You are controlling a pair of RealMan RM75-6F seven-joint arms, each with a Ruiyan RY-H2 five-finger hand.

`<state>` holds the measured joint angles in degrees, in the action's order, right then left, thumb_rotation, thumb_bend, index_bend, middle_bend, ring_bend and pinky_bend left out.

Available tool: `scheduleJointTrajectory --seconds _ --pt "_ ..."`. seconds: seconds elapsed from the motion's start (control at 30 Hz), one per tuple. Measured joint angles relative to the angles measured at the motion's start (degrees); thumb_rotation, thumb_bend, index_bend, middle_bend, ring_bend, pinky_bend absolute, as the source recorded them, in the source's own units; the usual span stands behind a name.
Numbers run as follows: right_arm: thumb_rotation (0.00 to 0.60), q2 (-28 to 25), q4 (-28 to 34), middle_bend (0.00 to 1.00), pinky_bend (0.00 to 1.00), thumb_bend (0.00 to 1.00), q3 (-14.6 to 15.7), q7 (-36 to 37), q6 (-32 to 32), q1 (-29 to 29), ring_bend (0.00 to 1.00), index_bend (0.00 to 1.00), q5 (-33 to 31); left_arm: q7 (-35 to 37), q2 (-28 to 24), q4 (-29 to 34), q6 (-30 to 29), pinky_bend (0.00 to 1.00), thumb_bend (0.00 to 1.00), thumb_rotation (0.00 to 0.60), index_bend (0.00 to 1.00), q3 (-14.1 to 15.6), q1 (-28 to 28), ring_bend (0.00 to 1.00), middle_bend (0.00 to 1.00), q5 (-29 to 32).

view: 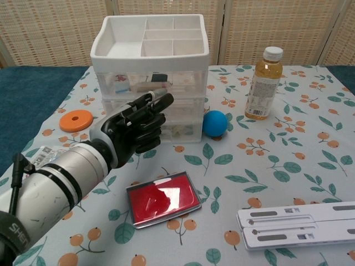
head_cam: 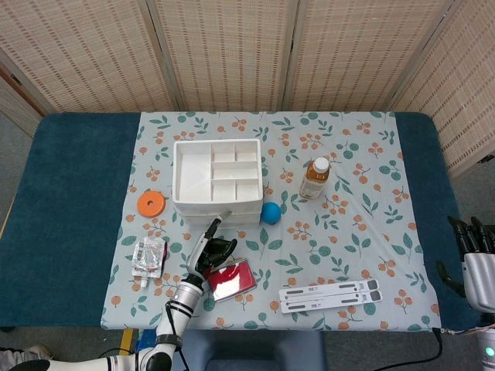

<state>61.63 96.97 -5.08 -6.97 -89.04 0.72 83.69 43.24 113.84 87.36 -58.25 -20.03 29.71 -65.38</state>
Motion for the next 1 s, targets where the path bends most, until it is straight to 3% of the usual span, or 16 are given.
scheduleJointTrajectory --seconds 0.73,1.0 --pt "0.600 0.2 -0.1 0.14 0.11 0.36 -0.1 -0.1 0.2 -0.2 0.06 0.03 -0.6 1.7 0.3 0.8 2.2 1.00 0.32 0.600 0.18 -3.4 -0.4 1.00 0.95 2.2" --pt "0.600 0.2 -0.3 0.14 0.11 0.37 -0.1 0.3 0.0 -0.5 0.06 0.03 -0.9 0.8 0.4 0.3 4.0 1.00 0.32 0.600 0.19 -5.8 1.2 1.00 0.95 4.1"
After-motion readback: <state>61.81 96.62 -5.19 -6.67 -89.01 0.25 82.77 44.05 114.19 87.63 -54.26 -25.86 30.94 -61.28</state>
